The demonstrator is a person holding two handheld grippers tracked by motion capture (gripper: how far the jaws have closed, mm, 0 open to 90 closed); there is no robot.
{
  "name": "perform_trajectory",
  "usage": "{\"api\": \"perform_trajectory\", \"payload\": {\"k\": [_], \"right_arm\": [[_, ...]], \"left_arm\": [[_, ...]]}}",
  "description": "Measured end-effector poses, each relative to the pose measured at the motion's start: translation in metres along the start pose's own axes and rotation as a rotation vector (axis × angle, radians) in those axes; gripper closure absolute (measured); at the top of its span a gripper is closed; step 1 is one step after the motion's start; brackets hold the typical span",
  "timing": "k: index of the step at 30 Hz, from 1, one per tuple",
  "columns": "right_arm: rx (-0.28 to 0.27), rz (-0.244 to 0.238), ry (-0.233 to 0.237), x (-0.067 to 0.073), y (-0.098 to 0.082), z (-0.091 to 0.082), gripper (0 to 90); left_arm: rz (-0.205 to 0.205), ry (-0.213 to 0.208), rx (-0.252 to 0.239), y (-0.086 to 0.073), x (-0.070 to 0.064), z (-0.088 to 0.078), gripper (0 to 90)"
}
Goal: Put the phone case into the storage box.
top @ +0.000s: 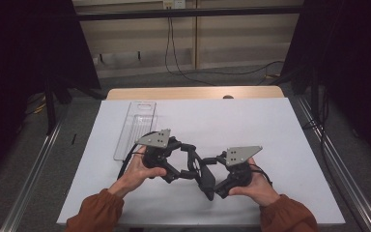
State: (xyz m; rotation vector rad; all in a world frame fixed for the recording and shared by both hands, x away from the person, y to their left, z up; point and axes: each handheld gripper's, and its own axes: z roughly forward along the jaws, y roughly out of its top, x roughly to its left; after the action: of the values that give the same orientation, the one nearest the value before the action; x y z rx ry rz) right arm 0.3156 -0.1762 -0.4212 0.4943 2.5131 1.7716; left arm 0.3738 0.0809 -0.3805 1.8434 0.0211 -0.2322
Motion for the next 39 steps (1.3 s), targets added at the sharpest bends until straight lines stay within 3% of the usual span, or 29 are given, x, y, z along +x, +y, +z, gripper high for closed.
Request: {"api": "perform_trajectory", "payload": {"k": [4,7,10,16,25,29,39], "right_arm": [[-0.013,0.004,-0.004,0.001,0.001,0.001,12.8],[-0.025,0.018,-0.025,0.003,0.002,0.003,4.2],[-0.047,0.034,-0.043,0.002,0.003,0.001,1.6],[-0.089,0.057,-0.094,0.000,0.004,-0.004,0.5],[-0.105,0.082,-0.154,-0.002,0.003,-0.010,0.5],[-0.113,0.087,-0.195,-0.002,0.002,-0.013,0.3],[-0.126,0.151,-0.325,-0.006,-0.001,-0.022,0.6]], "left_arm": [[-0.015,0.008,0.008,0.003,-0.002,0.000,14.4],[-0.026,0.020,0.018,0.004,-0.004,0.001,14.4],[-0.034,0.038,0.015,0.006,-0.005,0.002,14.4],[-0.057,0.094,0.008,0.007,-0.004,-0.002,14.3],[-0.081,0.180,-0.003,0.007,0.002,-0.016,14.3],[-0.094,0.199,-0.009,0.008,0.003,-0.020,14.2],[-0.119,0.281,-0.020,0.009,0.003,-0.029,14.3]]}}
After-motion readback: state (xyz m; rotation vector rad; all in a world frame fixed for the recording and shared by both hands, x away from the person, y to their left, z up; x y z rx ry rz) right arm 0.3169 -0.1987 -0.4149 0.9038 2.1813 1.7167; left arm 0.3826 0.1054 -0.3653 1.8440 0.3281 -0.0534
